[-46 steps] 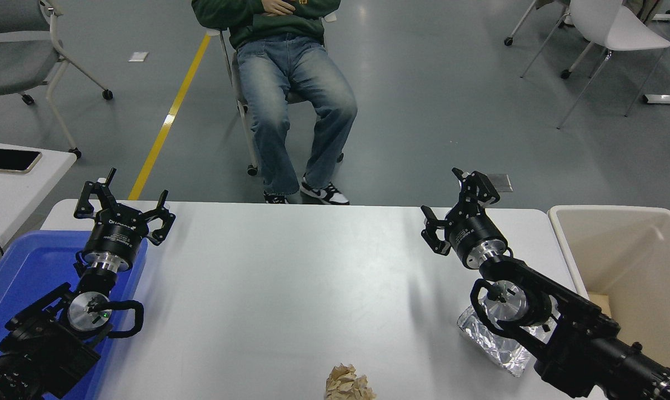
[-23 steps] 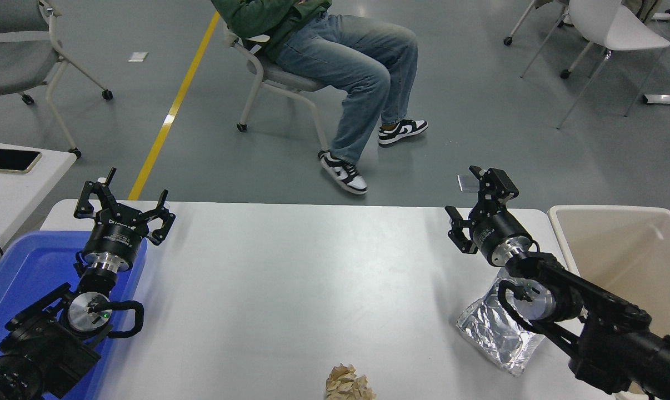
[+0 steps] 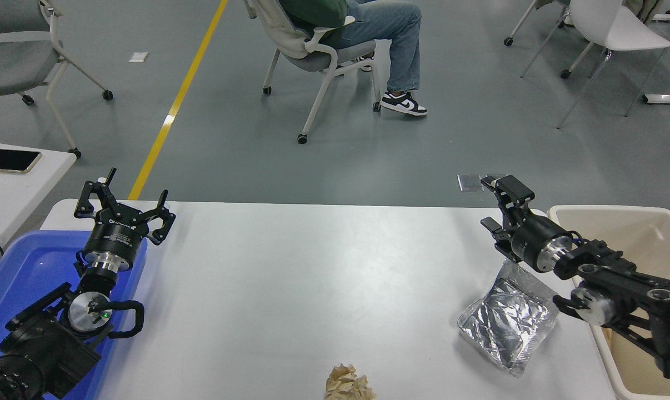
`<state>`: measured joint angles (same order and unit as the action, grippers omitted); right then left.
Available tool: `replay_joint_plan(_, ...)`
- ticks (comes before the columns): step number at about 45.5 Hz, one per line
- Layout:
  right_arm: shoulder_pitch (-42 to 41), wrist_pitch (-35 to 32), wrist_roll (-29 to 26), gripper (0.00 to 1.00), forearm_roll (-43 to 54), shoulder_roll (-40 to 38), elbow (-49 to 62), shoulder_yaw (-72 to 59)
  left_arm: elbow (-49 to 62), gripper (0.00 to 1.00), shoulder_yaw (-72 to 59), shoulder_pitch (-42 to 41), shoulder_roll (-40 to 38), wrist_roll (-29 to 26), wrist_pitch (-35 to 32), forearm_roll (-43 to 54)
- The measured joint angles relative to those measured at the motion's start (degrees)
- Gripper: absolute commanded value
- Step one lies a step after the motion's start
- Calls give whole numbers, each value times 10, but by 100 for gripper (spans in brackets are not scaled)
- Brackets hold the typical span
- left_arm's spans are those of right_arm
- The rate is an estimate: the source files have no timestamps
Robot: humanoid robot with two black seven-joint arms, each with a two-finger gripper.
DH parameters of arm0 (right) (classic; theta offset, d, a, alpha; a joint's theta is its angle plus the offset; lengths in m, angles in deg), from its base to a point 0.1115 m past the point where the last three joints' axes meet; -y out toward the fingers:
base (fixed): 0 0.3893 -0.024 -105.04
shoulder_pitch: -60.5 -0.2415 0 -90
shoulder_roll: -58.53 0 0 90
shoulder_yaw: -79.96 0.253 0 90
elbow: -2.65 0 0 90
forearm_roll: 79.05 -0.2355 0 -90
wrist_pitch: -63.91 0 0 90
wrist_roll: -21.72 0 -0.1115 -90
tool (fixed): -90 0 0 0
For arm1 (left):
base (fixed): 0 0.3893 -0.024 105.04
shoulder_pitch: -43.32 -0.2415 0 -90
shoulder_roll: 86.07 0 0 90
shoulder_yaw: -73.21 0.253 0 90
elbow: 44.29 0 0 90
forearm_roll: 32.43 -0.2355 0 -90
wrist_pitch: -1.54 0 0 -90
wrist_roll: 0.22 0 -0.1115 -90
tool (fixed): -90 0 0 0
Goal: Clean the table surface
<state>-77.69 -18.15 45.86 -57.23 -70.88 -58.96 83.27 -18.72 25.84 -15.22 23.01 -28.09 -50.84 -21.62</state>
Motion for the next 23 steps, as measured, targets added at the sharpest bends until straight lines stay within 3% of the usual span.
replay_joint_plan(23,-63,-57,-51,100,121,-126,-38,-172,0,100,0,0,0,0,0,0)
